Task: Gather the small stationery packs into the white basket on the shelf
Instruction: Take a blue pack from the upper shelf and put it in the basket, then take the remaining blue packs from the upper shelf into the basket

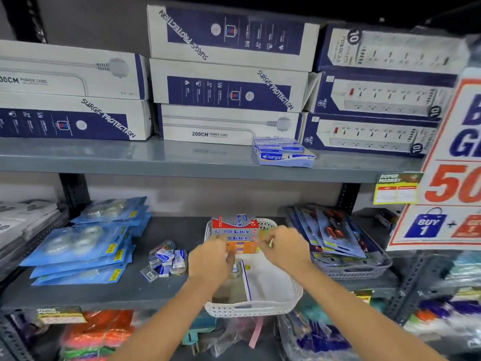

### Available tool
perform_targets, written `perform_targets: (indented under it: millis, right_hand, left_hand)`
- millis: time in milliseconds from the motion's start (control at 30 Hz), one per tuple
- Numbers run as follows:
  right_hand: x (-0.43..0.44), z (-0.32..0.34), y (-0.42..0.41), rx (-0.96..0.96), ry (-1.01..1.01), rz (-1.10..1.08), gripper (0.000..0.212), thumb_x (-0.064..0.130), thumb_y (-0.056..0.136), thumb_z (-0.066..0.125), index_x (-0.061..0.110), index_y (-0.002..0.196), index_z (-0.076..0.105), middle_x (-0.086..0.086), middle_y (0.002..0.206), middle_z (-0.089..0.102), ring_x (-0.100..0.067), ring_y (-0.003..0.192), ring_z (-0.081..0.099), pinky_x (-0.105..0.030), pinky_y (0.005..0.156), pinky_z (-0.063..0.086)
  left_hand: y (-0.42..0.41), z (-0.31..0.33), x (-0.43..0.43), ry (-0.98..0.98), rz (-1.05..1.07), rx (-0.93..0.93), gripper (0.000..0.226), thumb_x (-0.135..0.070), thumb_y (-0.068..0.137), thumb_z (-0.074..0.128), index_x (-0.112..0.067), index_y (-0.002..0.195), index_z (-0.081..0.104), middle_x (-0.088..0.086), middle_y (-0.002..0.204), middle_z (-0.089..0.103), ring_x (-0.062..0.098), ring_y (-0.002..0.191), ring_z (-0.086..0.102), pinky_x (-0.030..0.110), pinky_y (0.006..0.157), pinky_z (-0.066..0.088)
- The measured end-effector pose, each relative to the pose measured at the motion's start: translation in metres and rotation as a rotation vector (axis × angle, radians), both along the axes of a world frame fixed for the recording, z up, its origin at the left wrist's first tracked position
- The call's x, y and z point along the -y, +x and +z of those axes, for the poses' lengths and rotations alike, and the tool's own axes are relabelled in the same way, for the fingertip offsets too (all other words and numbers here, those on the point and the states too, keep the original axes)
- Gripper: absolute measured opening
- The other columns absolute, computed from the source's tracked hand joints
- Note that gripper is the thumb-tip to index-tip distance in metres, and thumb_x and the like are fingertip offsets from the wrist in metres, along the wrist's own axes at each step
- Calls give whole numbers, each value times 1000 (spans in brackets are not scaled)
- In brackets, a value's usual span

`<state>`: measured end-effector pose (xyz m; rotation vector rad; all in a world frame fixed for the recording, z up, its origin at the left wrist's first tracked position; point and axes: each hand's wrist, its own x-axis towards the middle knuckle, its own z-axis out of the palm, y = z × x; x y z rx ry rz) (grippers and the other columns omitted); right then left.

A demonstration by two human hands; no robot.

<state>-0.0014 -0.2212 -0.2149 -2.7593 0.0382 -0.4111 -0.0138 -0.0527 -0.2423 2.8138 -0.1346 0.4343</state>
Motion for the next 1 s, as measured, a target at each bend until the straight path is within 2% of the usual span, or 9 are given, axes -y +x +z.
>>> perform_targets:
  millis: [133,233,333,400,533,633,700,833,1000]
  right_hand:
    - [13,60,-23,334,2,-17,41,55,81,58,19,61,61,0,62,68,-23,74,69,-25,59,42]
    - [27,102,-36,548,102,-17,43,52,84,59,20,57,56,2,52,56,-26,66,65,-28,60,45]
    - [43,139,-32,644,283,4,39,45,88,58,17,61,58,4,50,50,-24,62,58,-28,60,41]
    - [51,159,-17,662,372,21,35,37,91,57,15,63,59,6,50,50,-19,58,52,-26,57,35]
    - [61,186,20,496,461,-4,40,27,90,56,2,59,59,-11,54,55,-26,56,54,-35,66,49]
    - [61,194,38,219,498,-46,45,21,89,57,9,48,41,-9,43,45,-21,33,46,-24,42,43]
    - [61,195,47,62,525,-67,38,17,89,57,11,56,40,-8,49,47,-18,34,45,-19,38,38]
    - [63,192,58,-40,573,-62,29,13,92,52,10,64,47,-9,66,53,-16,43,44,-20,37,39]
    - [62,196,51,-116,599,27,24,15,97,50,9,74,50,-3,63,44,-13,49,41,-19,39,41]
  left_hand:
    - [-17,77,24,-289,-111,307,28,-30,91,53,-25,118,53,-5,103,62,23,93,63,36,75,48]
    - [-22,128,35,-469,-163,482,23,-25,91,52,-22,113,57,-4,97,65,23,89,61,34,72,42]
    - [-1,169,39,-542,-166,514,22,-22,95,45,-15,112,58,5,104,65,27,92,58,36,74,44]
    - [24,189,41,-554,-113,433,26,-22,97,43,-8,113,58,12,111,63,31,99,57,39,82,45]
    - [57,208,50,-418,25,154,29,-23,98,40,-2,107,58,21,122,53,37,108,53,35,82,39]
    - [66,213,54,-416,8,-27,21,-14,92,43,-10,71,44,14,100,55,34,100,54,29,76,38]
    - [70,216,55,-418,-7,-93,23,-12,88,43,-15,66,39,7,81,51,31,87,52,30,74,42]
    - [75,215,57,-403,-12,-98,18,-14,86,43,-15,69,41,5,73,49,30,83,50,31,74,41]
    - [77,210,54,-465,-8,-78,21,-16,87,45,-16,66,43,3,68,51,28,75,51,30,66,38]
